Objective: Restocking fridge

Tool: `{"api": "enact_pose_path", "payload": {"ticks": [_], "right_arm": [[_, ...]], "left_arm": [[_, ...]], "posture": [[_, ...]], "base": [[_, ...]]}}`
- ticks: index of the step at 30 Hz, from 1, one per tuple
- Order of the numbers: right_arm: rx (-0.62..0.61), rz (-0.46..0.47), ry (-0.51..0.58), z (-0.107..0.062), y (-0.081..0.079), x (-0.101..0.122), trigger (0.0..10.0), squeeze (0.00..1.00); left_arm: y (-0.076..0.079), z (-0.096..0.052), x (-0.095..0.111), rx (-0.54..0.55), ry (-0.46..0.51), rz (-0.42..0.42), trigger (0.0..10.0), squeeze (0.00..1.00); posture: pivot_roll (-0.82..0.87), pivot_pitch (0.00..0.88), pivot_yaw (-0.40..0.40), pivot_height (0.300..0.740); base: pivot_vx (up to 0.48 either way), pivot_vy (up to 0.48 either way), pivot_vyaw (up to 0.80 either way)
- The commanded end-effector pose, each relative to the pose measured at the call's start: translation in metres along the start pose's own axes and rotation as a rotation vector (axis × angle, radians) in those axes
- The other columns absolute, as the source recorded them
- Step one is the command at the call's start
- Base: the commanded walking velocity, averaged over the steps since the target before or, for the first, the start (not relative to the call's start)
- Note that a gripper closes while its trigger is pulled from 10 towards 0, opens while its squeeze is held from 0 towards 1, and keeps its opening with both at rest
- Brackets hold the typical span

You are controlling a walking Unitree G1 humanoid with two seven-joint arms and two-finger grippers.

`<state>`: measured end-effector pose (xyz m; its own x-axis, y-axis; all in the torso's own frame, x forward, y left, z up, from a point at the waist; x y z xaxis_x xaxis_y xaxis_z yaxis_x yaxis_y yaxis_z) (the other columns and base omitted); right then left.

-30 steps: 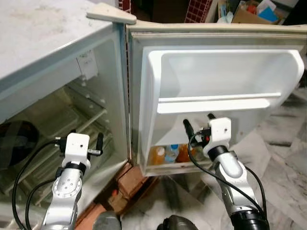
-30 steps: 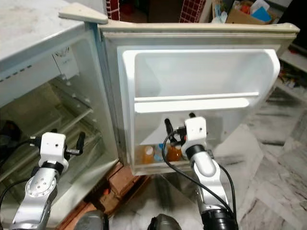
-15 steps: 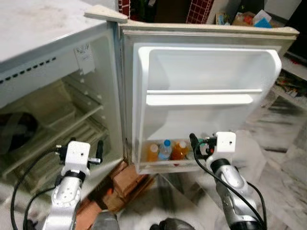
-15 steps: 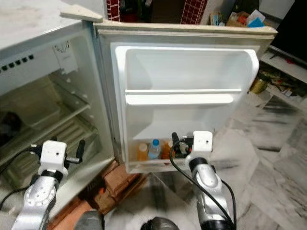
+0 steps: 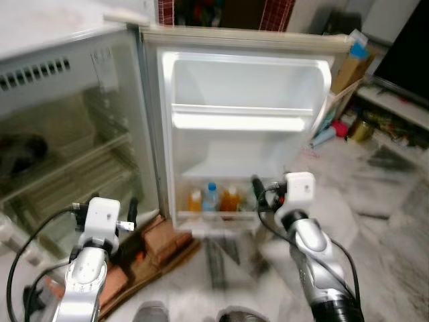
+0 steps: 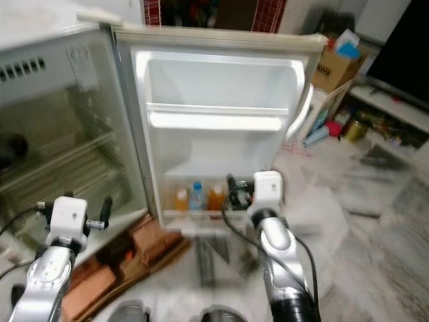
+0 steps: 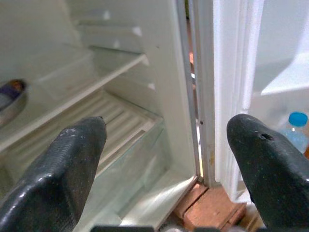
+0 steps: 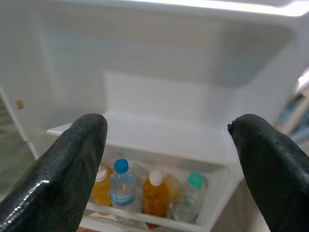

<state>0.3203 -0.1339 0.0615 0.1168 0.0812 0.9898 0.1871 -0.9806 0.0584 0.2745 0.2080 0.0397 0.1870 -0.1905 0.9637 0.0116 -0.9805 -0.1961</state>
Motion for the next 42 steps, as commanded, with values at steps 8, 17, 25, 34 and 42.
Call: {"api": "enact_pose_path", "payload": {"ticks": [8, 17, 25, 34, 42], "right_arm": [[-0.060, 0.050, 0.096, 0.000, 0.019, 0.021, 10.0, 0.00], [-0.115, 0.060, 0.100, 0.000, 0.022, 0.018, 10.0, 0.00], [-0.087, 0.017, 0.101, 0.001, 0.016, 0.018, 10.0, 0.00], [-0.131, -0.009, 0.119, 0.010, 0.037, 0.027, 10.0, 0.00], [-0.136, -0.013, 0.130, 0.010, 0.038, 0.028, 10.0, 0.00]], "left_arm": [[0.005, 0.002, -0.004, -0.024, -0.022, 0.003, 10.0, 0.00], [0.010, 0.008, -0.001, -0.081, -0.014, -0.009, 10.0, 0.00], [0.006, 0.014, -0.004, -0.063, -0.028, 0.007, 10.0, 0.00], [0.011, 0.012, -0.008, -0.080, -0.039, 0.008, 10.0, 0.00], [0.005, 0.016, -0.008, -0.073, -0.042, 0.017, 10.0, 0.00]], "posture": [[0.09, 0.017, -0.044, 0.740], [0.08, 0.007, -0.003, 0.740], [0.08, 0.006, -0.028, 0.740], [0.09, 0.001, -0.043, 0.740], [0.08, 0.004, -0.039, 0.740]], "base": [[0.000, -0.352, 0.00], [0.000, -0.071, 0.00], [0.000, -0.184, 0.59], [0.000, -0.447, 0.44], [0.000, -0.443, 0.00]]}}
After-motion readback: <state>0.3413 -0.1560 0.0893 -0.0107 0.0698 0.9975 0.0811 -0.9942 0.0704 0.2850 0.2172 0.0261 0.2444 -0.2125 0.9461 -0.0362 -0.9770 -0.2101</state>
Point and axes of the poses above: a point about 5 cm out from each wrist's last joint towards the gripper, its own z axis pointing out of the wrist towards the gripper, its own x axis along the axis of the wrist's last joint, y = z × x, the point moved 5 cm from there along z, pointing out of the wrist towards the gripper, and after that the axes turned 5 degrees about -z, right-handed, at the moved point
